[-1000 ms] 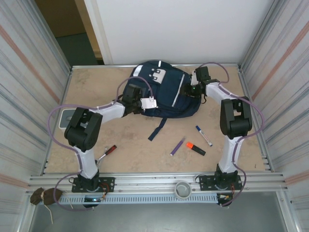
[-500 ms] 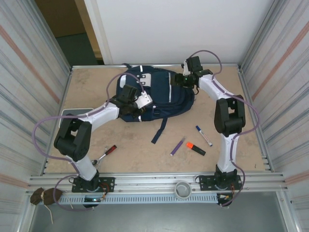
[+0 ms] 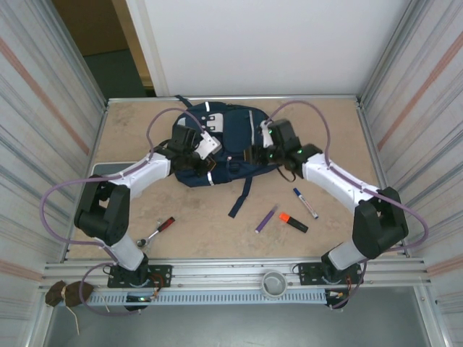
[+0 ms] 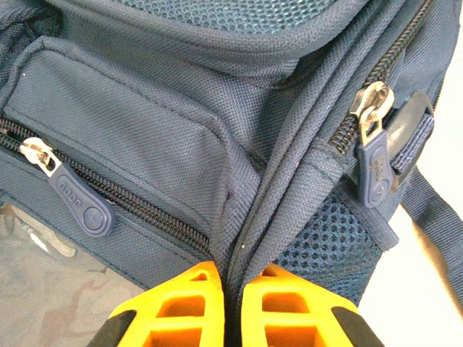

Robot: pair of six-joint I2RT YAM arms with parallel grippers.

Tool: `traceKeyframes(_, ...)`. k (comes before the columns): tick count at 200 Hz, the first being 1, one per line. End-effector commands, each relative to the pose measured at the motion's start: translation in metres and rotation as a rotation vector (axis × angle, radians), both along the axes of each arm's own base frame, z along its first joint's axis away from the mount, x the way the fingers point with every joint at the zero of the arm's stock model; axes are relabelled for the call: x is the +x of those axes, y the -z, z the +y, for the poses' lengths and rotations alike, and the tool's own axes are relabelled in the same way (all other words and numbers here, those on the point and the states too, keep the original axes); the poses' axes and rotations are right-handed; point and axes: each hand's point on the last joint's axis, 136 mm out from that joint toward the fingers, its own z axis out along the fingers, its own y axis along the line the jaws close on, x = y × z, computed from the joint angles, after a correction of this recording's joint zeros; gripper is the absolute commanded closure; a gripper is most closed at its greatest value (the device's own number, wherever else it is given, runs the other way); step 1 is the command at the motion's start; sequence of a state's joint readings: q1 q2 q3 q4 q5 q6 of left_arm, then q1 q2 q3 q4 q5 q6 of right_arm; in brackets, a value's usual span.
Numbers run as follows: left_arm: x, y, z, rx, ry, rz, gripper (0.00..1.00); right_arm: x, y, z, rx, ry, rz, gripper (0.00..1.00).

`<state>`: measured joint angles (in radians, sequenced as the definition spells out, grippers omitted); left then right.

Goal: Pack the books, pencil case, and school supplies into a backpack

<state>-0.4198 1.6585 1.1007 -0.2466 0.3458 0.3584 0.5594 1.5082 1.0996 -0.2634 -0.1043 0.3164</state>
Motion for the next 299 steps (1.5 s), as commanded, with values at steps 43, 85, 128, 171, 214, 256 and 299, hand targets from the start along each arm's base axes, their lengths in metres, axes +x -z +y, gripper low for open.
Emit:
traceKeyframes(43, -0.011, -0.037, -0.012, -0.166, 0.022, 0.039, 1.00, -0.019, 0.014, 0.054, -0.063, -0.078, -0.186, 0.56)
traceKeyframes(85, -0.011, -0.033, -0.012, -0.163, 0.020, 0.053, 1.00, -0.015, 0.017, 0.071, -0.170, -0.080, -0.284, 0.55)
traceKeyframes(128, -0.011, -0.034, -0.014, -0.173, 0.026, 0.058, 1.00, -0.001, 0.027, 0.079, -0.231, -0.053, -0.304, 0.49)
traceKeyframes(171, -0.013, -0.031, -0.013, -0.165, 0.032, 0.063, 1.00, 0.008, 0.032, 0.084, -0.251, -0.027, -0.325, 0.46)
traceKeyframes(214, -0.012, -0.026, -0.011, -0.151, 0.028, 0.070, 1.00, 0.014, 0.021, 0.074, -0.293, 0.030, -0.346, 0.55)
traceKeyframes(256, -0.012, -0.023, -0.010, -0.145, 0.029, 0.074, 1.00, 0.016, 0.013, 0.069, -0.298, 0.039, -0.339, 0.56)
traceKeyframes(299, -0.013, -0.022, -0.010, -0.143, 0.031, 0.076, 1.00, 0.017, 0.017, 0.070, -0.289, 0.029, -0.305, 0.64)
